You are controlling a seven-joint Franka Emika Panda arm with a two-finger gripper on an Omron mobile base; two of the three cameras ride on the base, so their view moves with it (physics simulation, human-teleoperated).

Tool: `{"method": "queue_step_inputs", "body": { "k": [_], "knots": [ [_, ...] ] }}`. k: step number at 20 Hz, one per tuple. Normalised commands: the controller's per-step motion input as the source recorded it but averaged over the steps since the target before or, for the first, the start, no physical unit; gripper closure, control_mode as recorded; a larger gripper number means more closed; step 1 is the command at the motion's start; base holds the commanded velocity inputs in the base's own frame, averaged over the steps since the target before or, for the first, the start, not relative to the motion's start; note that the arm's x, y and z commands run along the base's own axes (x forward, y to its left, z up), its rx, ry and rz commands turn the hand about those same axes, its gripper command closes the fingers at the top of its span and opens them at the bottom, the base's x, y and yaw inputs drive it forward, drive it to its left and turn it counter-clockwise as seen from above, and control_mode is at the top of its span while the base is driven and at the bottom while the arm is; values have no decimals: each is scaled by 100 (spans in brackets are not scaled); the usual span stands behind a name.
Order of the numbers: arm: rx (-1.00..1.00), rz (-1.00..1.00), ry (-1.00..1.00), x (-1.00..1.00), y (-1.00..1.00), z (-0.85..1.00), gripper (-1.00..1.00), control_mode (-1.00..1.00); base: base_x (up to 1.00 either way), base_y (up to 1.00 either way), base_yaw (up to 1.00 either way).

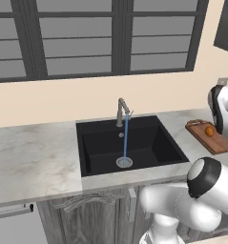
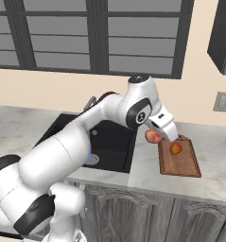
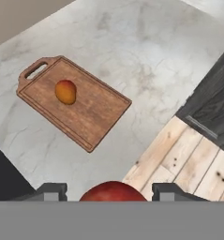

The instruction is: Pick the mango, peach from the sink and place them on the cutting board to airdry. Then turn off the sink faucet.

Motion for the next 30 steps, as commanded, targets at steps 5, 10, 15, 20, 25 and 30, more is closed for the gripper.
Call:
{"method": "queue_step_inputs", "body": {
  "k": [5,10,15,20,25,30],
  "knots": [
    [14,18,-3,2,-27,-12,100,-100,0,0,0],
    [8,17,-5,23,-26,-29,100,-100,0,0,0],
    [0,12,1,24,-10,-46,100,-100,0,0,0],
    [0,6,6,32,-4,-45,100,-100,0,0,0],
    [0,4,4,35,-7,-44,100,-100,0,0,0],
    [0,4,0,34,-28,-29,100,-100,0,0,0]
  ]
}}
